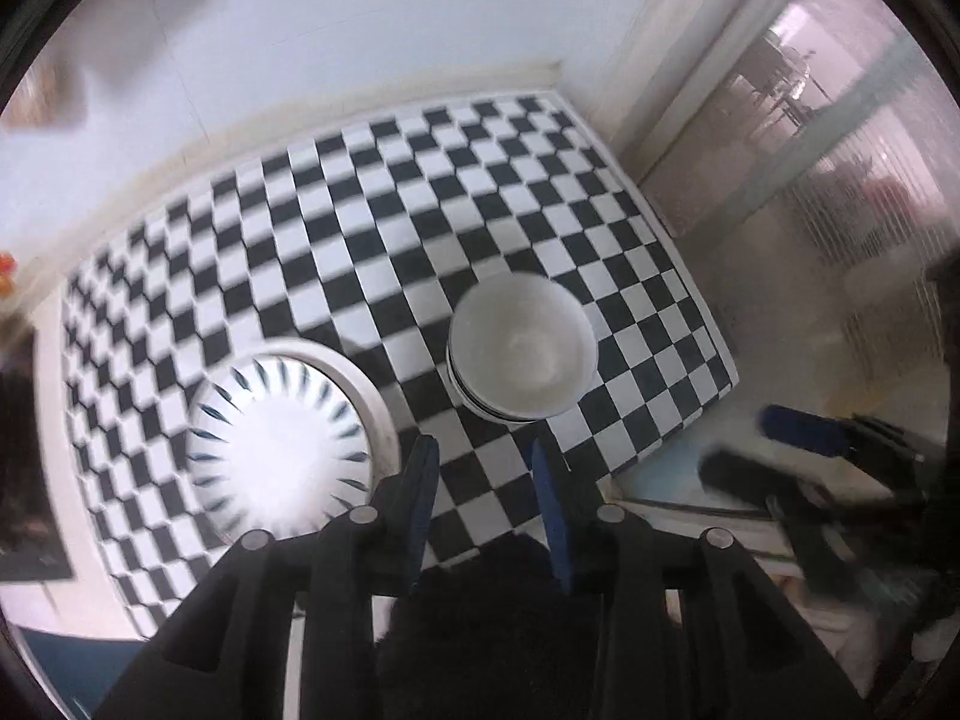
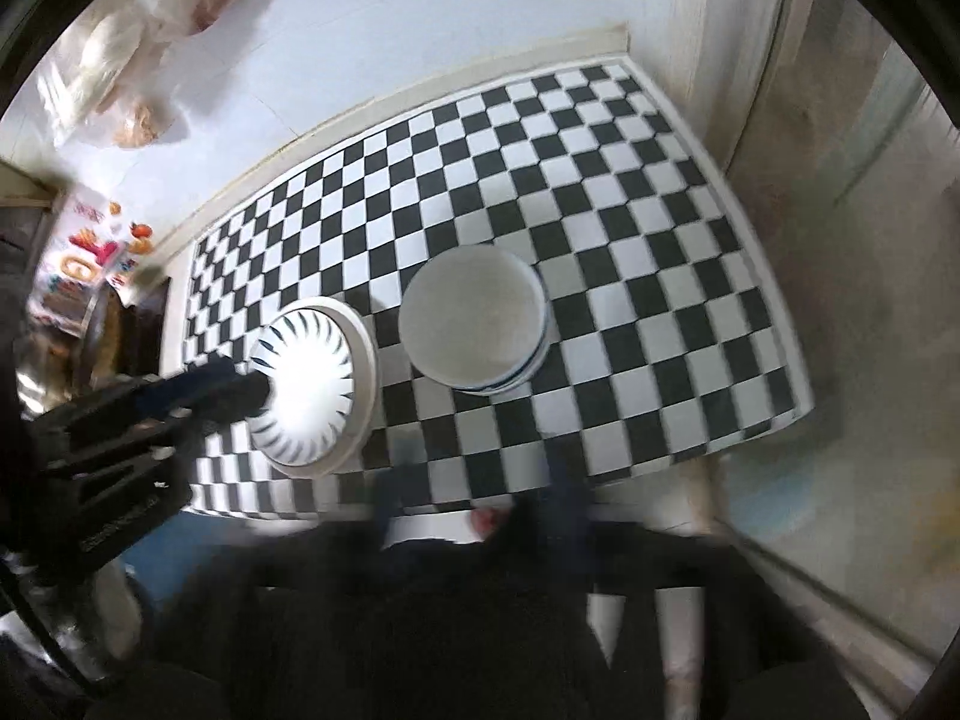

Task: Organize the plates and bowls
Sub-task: 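Move both tools down and grip the rim of the bowl stack, then lift the bowl stack with both tools and carry it toward the plate stack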

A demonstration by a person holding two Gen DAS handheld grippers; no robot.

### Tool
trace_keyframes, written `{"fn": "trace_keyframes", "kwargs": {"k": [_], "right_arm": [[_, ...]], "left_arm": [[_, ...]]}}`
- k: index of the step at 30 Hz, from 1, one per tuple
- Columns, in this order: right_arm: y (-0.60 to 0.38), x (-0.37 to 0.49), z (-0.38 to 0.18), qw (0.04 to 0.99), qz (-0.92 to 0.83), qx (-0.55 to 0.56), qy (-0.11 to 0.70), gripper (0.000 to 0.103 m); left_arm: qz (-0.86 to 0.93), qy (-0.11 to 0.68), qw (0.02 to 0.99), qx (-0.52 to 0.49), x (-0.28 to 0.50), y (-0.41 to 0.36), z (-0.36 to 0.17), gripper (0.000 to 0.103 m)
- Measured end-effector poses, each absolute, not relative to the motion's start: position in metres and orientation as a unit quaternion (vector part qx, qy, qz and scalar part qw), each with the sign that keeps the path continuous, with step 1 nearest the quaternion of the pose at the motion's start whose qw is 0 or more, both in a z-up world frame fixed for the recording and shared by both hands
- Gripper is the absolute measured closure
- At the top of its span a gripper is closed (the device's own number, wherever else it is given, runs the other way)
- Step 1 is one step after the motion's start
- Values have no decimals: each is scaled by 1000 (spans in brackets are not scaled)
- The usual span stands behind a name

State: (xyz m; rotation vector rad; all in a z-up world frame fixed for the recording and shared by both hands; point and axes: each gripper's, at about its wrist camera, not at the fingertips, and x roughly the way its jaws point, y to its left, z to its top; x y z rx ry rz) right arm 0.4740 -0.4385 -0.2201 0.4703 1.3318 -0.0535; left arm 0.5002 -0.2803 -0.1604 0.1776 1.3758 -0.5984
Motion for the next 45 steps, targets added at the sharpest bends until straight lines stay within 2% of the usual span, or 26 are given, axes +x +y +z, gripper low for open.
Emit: {"fn": "trace_keyframes", "kwargs": {"k": [1,11,19,29,30,38,39,42,45], "right_arm": [[-442,477,-225,761,-20,229,607,7],[-488,522,-306,719,-46,285,633,7],[-498,560,-369,679,-38,301,669,7],[-493,585,-427,633,-21,304,712,8],[-492,586,-432,630,-18,306,713,10],[-494,592,-470,596,14,369,713,20],[-495,592,-475,590,17,376,714,28],[-496,590,-490,569,43,426,702,40],[-496,590,-491,571,49,429,698,40]], "left_arm": [[-268,638,718,72,508,-282,-172,73],[-242,748,618,-25,586,-297,-280,73],[-249,779,574,-38,605,-321,-323,73],[-243,798,551,-1,606,-342,-360,71],[-244,800,548,0,606,-342,-363,68],[-270,800,534,-48,610,-339,-375,63],[-274,798,534,-50,610,-337,-375,63],[-283,791,539,-56,607,-334,-374,65],[-284,788,543,-57,608,-330,-373,66]]}}
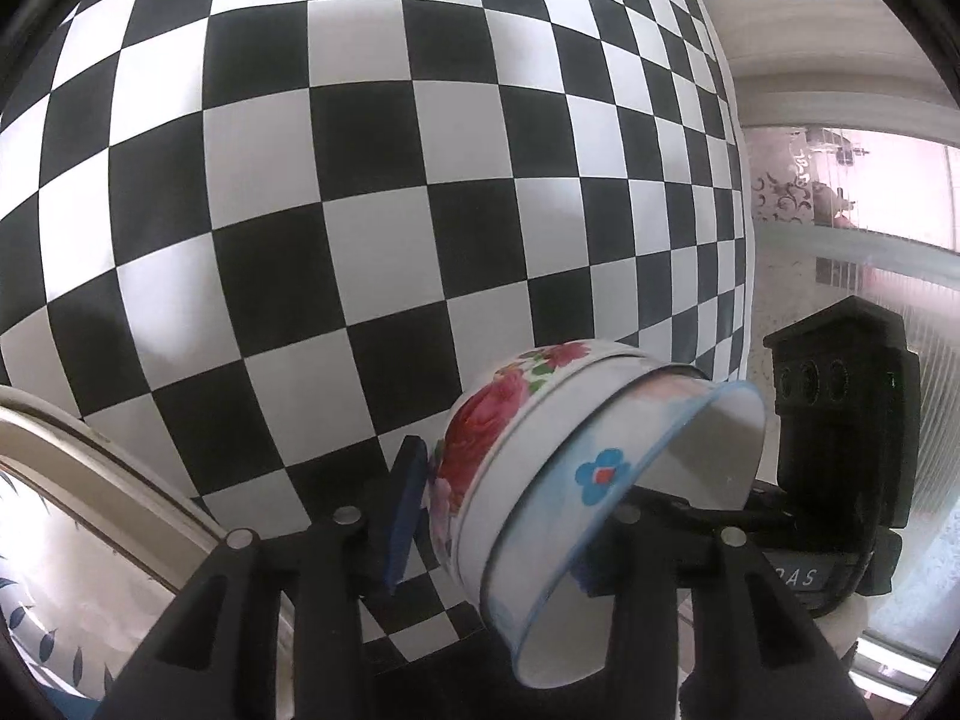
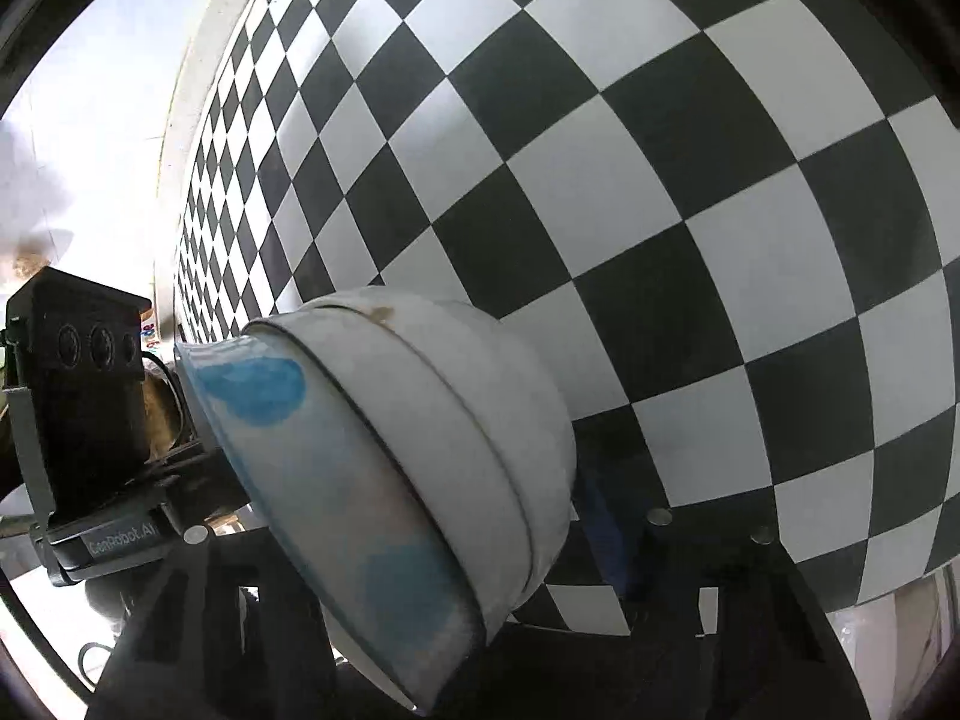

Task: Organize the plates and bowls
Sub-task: 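Lift the bowl stack with both tools and carry it toward the plate stack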

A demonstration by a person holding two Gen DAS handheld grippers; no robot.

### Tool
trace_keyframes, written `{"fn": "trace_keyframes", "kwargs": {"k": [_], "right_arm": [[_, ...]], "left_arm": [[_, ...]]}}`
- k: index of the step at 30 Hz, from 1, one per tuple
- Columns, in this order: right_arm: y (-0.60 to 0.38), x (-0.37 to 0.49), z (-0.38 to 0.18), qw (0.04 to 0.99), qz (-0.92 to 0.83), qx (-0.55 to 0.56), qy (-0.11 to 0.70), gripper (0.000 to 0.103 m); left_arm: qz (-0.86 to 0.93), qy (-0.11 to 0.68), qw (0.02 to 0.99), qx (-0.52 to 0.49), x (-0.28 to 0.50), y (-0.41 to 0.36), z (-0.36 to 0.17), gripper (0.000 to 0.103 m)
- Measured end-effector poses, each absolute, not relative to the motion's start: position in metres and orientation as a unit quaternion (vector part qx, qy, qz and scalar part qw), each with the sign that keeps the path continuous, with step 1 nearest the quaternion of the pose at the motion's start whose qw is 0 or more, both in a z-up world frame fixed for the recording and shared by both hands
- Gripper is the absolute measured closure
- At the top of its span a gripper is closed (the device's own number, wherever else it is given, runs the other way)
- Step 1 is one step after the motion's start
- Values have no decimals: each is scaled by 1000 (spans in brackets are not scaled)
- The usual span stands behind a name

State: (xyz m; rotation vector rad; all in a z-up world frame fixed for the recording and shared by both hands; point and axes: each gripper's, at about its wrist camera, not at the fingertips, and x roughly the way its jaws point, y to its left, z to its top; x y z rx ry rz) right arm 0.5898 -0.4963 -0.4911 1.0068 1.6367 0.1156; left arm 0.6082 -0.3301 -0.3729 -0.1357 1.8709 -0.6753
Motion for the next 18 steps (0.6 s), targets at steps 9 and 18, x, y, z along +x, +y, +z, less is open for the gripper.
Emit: {"fn": "trace_keyframes", "kwargs": {"k": [9,18], "right_arm": [[-503,576,-494,581,67,427,690,45],[-496,585,-478,592,80,418,685,50]], "left_arm": [[-300,765,567,-53,600,-323,-360,67],[-300,757,577,-69,603,-315,-354,67]]}}
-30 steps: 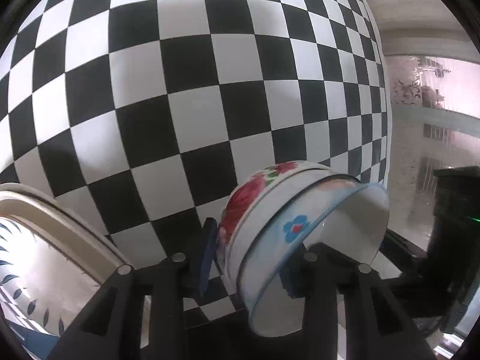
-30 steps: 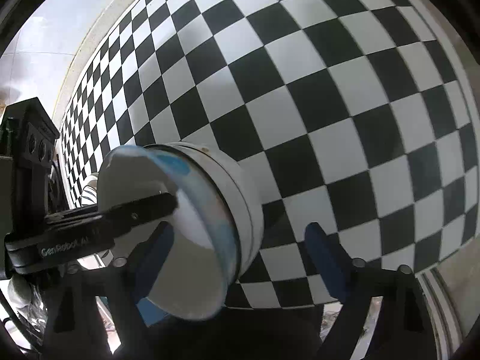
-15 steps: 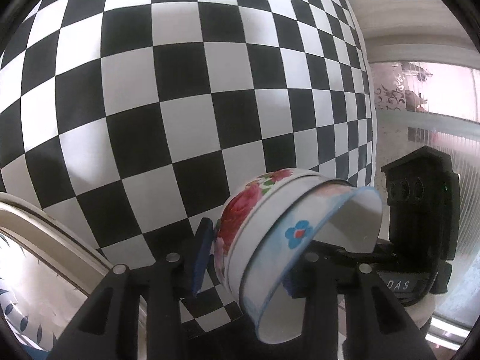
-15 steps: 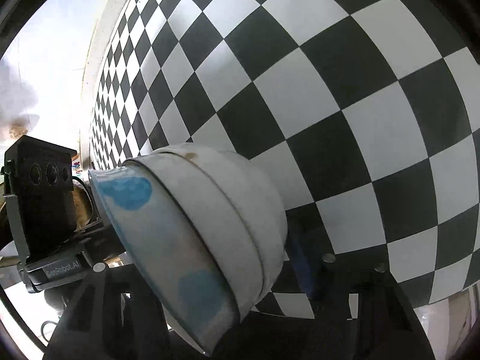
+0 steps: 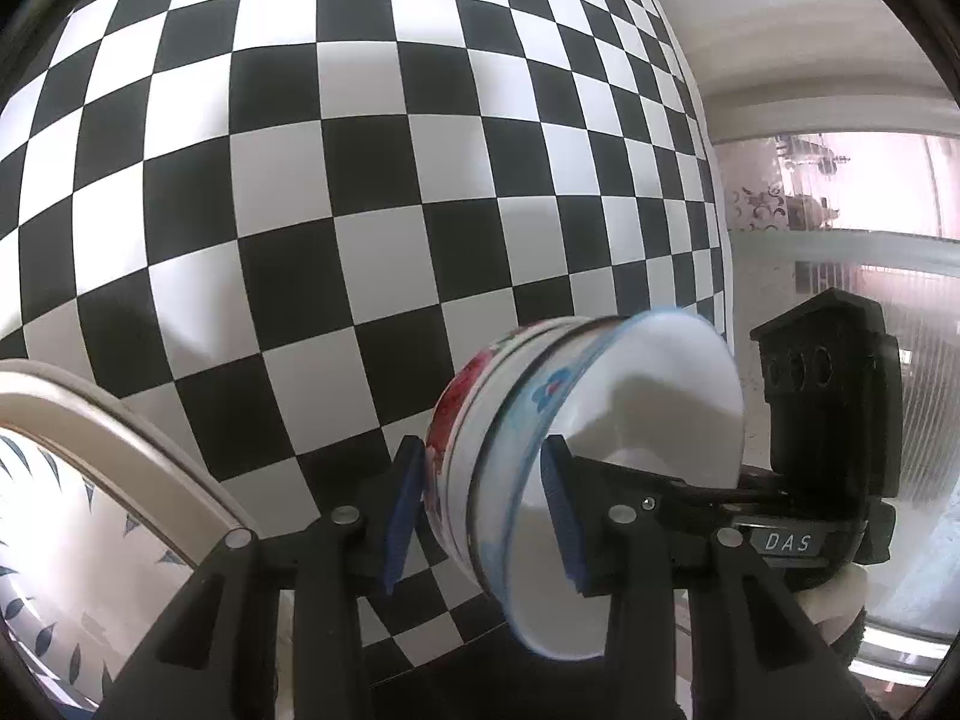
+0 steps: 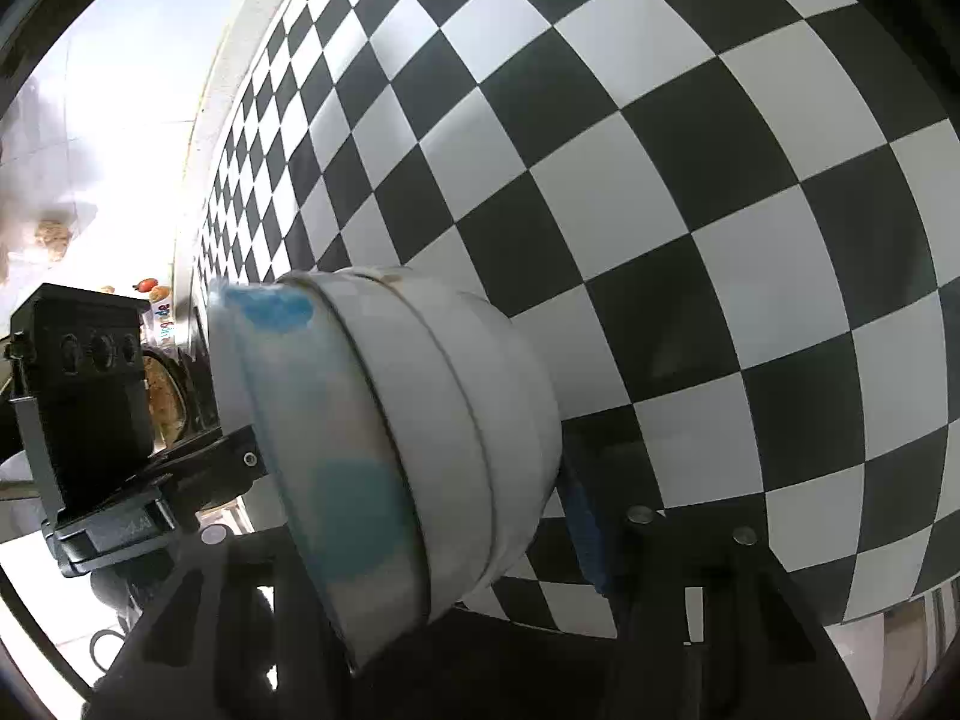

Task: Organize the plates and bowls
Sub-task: 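Lift the bowl stack with both tools and carry it toward the plate stack, then lower the bowl stack onto the patterned plate stack with both tools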

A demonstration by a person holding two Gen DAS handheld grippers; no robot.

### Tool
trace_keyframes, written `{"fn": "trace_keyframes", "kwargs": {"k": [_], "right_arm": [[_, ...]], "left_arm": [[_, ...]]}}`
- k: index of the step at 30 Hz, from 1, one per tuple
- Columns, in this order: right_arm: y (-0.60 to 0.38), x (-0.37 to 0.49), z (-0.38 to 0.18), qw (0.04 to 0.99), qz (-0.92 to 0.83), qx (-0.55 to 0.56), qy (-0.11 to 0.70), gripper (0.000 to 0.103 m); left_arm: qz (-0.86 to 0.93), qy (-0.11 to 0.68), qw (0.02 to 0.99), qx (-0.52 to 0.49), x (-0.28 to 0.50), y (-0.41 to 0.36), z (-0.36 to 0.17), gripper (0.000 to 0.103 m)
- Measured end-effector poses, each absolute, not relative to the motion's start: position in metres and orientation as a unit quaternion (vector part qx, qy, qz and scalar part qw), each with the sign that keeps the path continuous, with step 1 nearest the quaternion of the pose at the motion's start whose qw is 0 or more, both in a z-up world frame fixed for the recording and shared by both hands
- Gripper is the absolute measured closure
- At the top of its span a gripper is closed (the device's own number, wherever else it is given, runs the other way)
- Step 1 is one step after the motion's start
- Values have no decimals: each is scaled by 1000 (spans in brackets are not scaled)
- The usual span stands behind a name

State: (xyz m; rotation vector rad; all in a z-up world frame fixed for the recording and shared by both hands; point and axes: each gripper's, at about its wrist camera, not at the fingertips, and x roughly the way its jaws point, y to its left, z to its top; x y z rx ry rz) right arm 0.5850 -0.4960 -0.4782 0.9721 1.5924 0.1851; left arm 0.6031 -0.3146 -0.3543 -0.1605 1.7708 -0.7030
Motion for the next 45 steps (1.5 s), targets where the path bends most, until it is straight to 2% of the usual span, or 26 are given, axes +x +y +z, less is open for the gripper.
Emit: {"fn": "trace_keyframes", "kwargs": {"k": [19,30,45], "right_arm": [[-476,605,-427,620,108,398,668,50],[-405,632,-400,626,155,356,676,51],[-291,643,-404,613,214,308,696,51]], "left_arm": [[-302,723,616,-77,604,-284,-306,67],[-258,702,653,-117,601,-203,-279,67],[-194,695,676,-147,589,-103,-286,67]]}}
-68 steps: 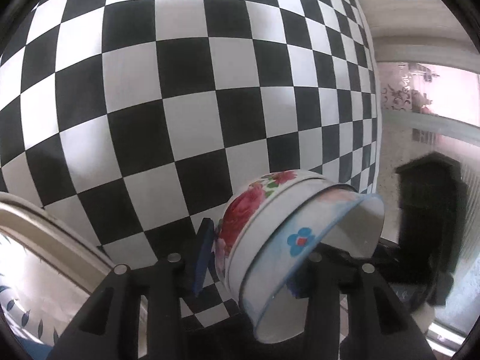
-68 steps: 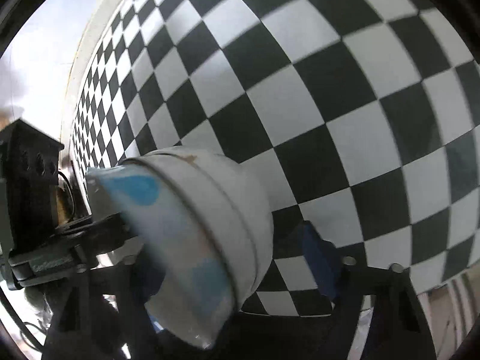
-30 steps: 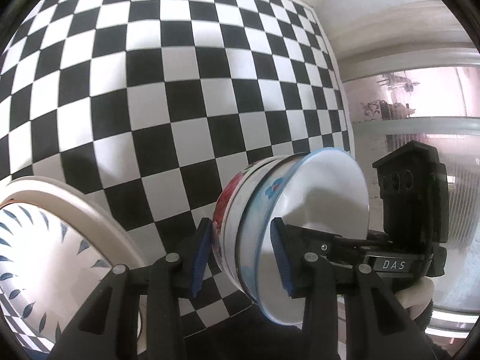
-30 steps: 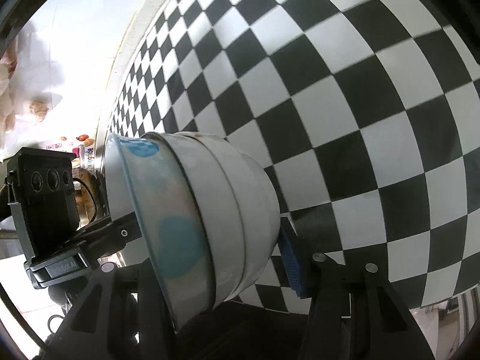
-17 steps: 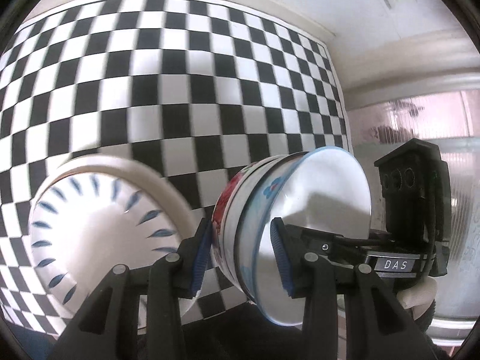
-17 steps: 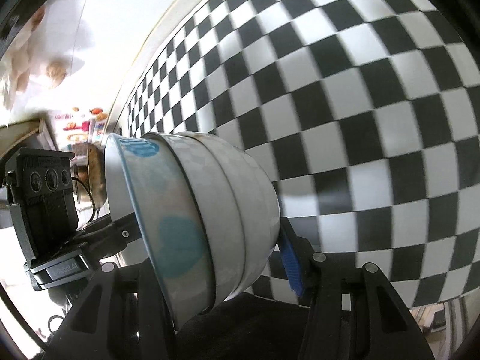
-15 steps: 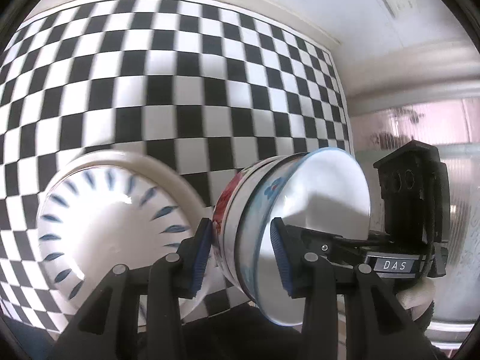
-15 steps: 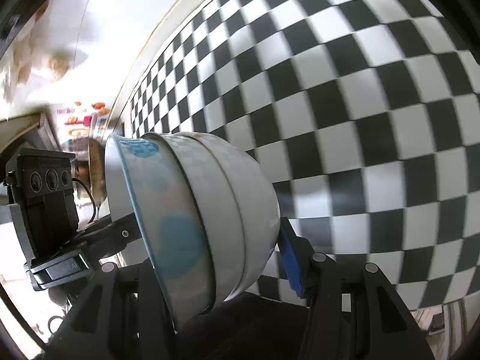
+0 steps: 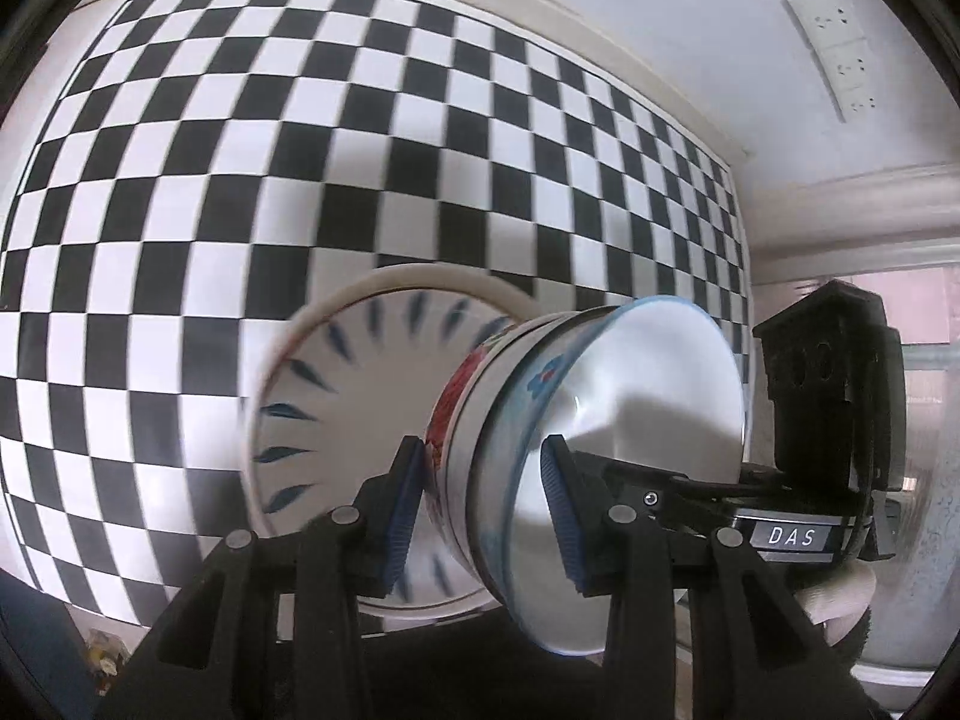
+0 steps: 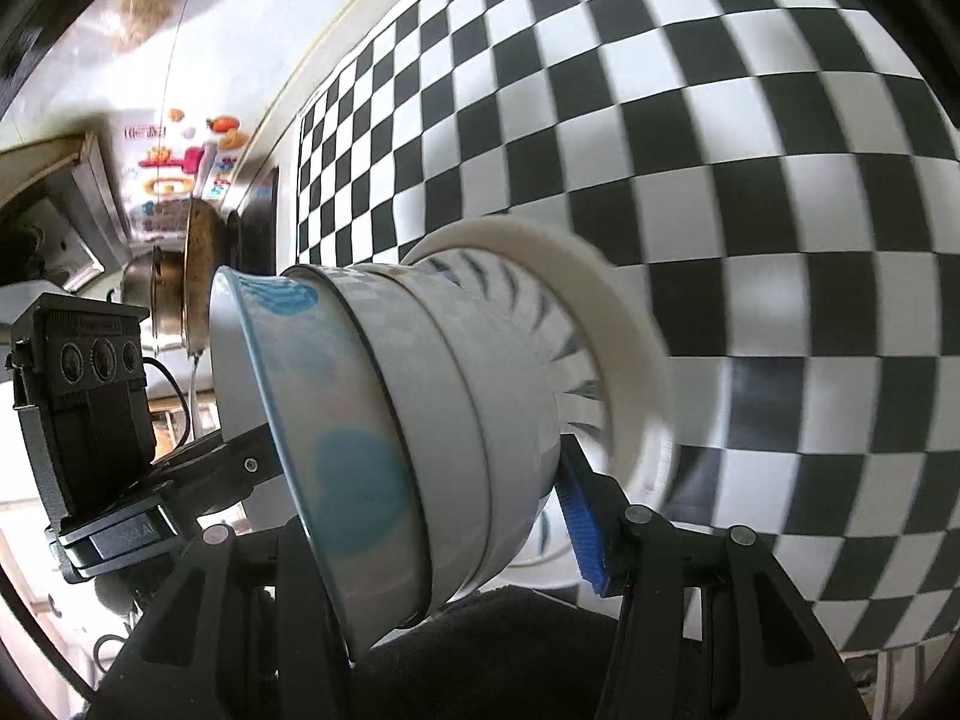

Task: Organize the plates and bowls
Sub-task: 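Lower the bowl stack onto the patterned plate stack with both tools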

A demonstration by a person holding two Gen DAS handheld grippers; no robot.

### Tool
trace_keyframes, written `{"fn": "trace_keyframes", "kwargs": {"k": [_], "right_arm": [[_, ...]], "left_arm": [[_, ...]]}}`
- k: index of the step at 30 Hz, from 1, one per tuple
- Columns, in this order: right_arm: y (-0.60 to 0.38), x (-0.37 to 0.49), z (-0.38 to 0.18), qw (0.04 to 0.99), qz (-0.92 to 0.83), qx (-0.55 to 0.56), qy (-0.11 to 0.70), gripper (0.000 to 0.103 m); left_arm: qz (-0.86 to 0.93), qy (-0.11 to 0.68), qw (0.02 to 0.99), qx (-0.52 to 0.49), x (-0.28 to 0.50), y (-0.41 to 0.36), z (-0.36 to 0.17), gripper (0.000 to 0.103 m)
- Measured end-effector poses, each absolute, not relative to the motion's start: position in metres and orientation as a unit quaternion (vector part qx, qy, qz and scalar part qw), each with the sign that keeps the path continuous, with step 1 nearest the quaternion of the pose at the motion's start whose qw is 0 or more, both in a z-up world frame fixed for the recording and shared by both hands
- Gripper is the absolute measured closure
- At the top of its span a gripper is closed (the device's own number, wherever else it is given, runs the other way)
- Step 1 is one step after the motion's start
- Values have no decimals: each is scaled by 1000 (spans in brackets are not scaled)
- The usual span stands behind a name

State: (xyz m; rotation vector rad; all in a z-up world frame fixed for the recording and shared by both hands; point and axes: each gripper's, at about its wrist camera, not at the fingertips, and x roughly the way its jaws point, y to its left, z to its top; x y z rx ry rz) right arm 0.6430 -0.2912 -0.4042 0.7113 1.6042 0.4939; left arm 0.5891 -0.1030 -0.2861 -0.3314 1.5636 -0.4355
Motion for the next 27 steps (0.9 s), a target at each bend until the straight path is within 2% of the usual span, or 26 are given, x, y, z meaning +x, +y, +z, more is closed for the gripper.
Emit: {"fn": "trace_keyframes", "kwargs": {"k": [11,27], "right_arm": [[-257,645,-434,599,209,291,716,51],[-255,651,-438,601,196,294,717,50]], "left_arm": [[-174,714,662,-150,591,-85,-322,67],[-170,714,668,-127,592,-90,-322,67]]}}
